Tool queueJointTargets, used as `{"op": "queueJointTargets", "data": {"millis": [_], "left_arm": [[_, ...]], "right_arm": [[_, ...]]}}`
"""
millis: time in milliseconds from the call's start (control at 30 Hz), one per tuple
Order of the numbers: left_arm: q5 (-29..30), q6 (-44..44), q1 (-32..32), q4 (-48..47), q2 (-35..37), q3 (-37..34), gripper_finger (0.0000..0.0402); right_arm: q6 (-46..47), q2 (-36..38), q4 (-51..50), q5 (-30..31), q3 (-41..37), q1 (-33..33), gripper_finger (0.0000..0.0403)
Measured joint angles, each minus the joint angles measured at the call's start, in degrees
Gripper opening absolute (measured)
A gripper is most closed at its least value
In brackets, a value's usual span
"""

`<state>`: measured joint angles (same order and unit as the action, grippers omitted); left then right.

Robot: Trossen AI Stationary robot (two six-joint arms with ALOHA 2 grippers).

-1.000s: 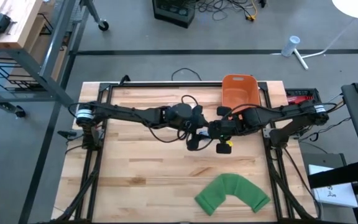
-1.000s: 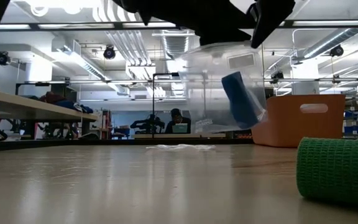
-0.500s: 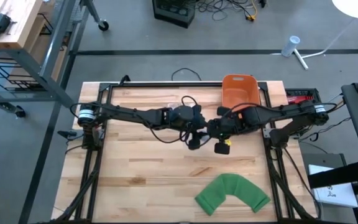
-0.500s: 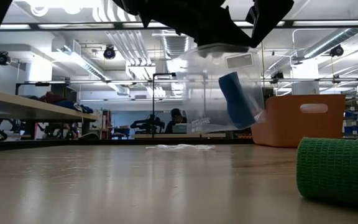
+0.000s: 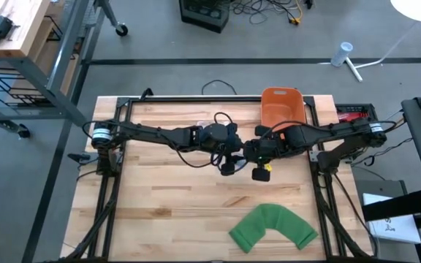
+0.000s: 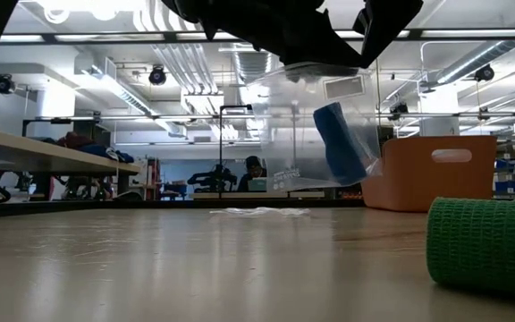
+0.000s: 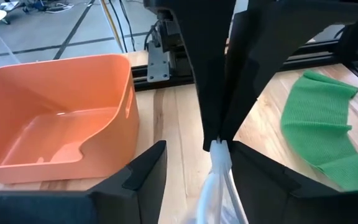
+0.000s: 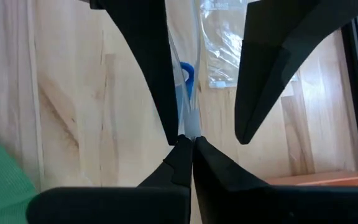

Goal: Roll bandage
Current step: Close the left transparent zip bag

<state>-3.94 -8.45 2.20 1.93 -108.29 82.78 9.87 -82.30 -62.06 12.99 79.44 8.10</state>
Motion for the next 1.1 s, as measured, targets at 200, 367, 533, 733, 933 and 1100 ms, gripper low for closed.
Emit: {"op": "queueJointTargets", "data": {"millis": [200, 367, 533, 733, 933, 1100], "left_arm": [[-0.1, 0.0, 0.0, 0.0, 0.0, 0.0, 0.0111], [-0.3, -0.2, 0.0, -0.2, 0.0, 0.0, 0.0035], [-0.3, 0.0, 0.0, -0.1, 0.0, -0.1, 0.0018], [0.0, -0.1, 0.1, -3.0, 0.3, -0.1, 0.0039], [0.0, -0.1, 0.1, -7.5, 0.5, -0.1, 0.0024], [0.0, -0.1, 0.1, -6.8, 0.6, -0.1, 0.001]], "right_arm": [[0.0, 0.0, 0.0, 0.0, 0.0, 0.0, 0.0], [0.8, 0.0, -0.2, 0.3, 0.0, -0.1, 0.0], [2.2, 0.0, -0.8, 0.3, 0.0, -0.1, 0.0], [2.3, 0.0, -3.1, -0.2, 0.0, 0.0, 0.0], [2.2, 0.1, -5.6, -0.2, 0.0, 0.0, 0.0], [1.5, 0.1, -5.3, -0.2, 0.0, 0.0, 0.0]]}}
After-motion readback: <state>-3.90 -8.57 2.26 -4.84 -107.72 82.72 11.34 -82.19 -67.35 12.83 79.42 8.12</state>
